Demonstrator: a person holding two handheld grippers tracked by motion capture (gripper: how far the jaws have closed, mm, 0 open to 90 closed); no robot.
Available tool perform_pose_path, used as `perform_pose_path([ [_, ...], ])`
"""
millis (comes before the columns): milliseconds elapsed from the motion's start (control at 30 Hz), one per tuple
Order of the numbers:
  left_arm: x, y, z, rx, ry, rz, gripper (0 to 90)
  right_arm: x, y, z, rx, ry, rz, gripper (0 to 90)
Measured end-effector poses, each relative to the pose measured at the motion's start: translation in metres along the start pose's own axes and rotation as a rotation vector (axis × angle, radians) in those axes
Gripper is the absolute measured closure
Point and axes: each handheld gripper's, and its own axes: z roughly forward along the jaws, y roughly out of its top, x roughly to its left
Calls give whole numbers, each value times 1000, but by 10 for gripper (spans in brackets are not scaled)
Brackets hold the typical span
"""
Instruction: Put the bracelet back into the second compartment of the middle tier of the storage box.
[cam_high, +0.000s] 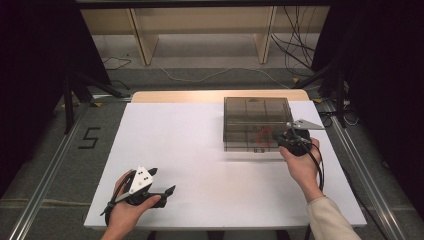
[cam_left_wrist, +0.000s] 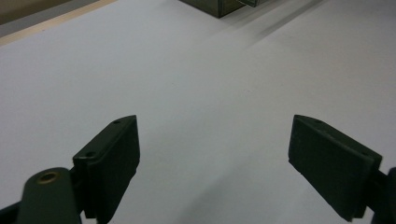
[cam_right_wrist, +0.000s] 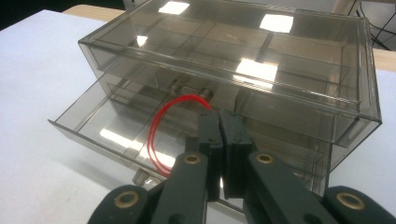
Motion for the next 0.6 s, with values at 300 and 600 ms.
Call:
perform_pose_path([
  [300,0,0,0,0,1,0,165,1,-1,4,16,-1,-7,888],
  [600,0,0,0,0,1,1,165,2,-1,9,24,-2,-16,888],
])
